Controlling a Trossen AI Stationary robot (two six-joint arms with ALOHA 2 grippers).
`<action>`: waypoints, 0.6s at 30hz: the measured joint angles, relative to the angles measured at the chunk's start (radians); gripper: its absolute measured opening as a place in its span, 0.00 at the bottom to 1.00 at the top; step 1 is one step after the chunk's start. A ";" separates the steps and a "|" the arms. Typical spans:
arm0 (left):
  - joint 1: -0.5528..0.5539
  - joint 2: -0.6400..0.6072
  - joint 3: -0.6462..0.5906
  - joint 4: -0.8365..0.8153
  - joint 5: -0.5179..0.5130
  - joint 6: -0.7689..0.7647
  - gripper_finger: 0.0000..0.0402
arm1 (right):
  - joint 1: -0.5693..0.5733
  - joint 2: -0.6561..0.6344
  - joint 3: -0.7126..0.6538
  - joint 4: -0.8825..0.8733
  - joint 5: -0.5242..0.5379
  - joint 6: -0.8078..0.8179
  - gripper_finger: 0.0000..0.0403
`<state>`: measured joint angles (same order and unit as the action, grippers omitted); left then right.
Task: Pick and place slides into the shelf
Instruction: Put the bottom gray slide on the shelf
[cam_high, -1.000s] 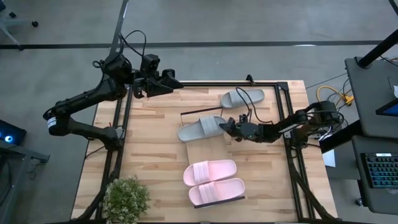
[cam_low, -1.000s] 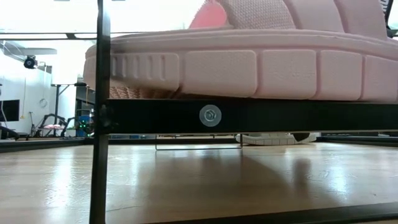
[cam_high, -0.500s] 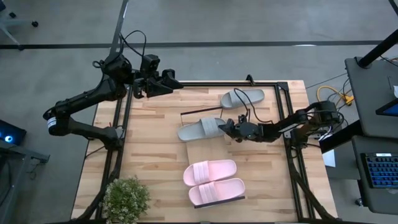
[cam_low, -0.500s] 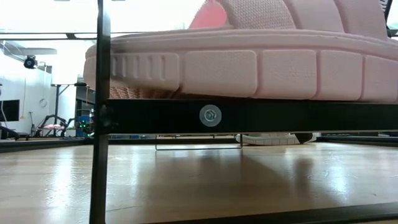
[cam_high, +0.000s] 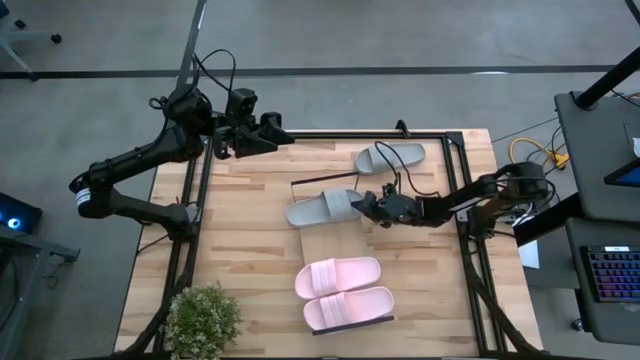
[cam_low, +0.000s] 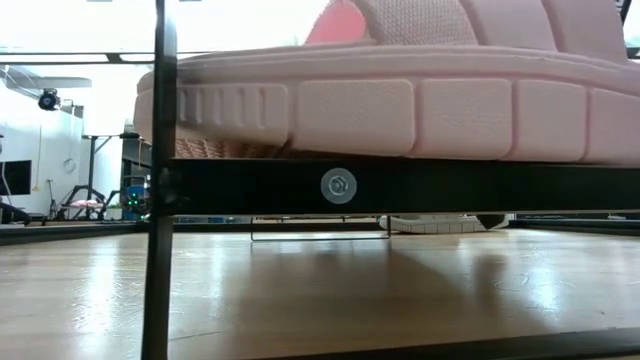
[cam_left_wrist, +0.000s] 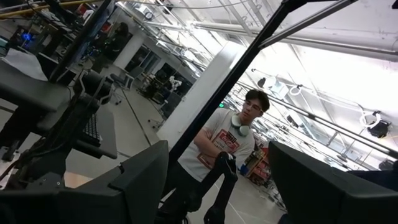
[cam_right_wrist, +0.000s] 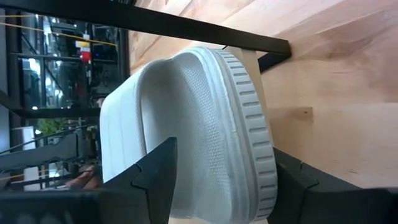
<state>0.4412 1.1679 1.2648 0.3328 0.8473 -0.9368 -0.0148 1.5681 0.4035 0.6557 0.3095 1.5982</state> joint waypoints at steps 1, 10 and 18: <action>0.000 0.000 0.000 0.000 0.002 0.000 0.65 | -0.001 -0.008 0.001 -0.016 -0.004 -0.001 0.46; 0.000 0.000 -0.002 -0.001 0.007 0.000 0.65 | -0.021 -0.126 -0.002 -0.213 -0.035 -0.033 0.46; -0.001 0.002 -0.002 0.000 0.007 0.001 0.65 | -0.025 -0.198 -0.002 -0.339 -0.049 -0.055 0.46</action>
<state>0.4404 1.1698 1.2625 0.3325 0.8547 -0.9363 -0.0399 1.3699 0.4015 0.3164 0.2602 1.5434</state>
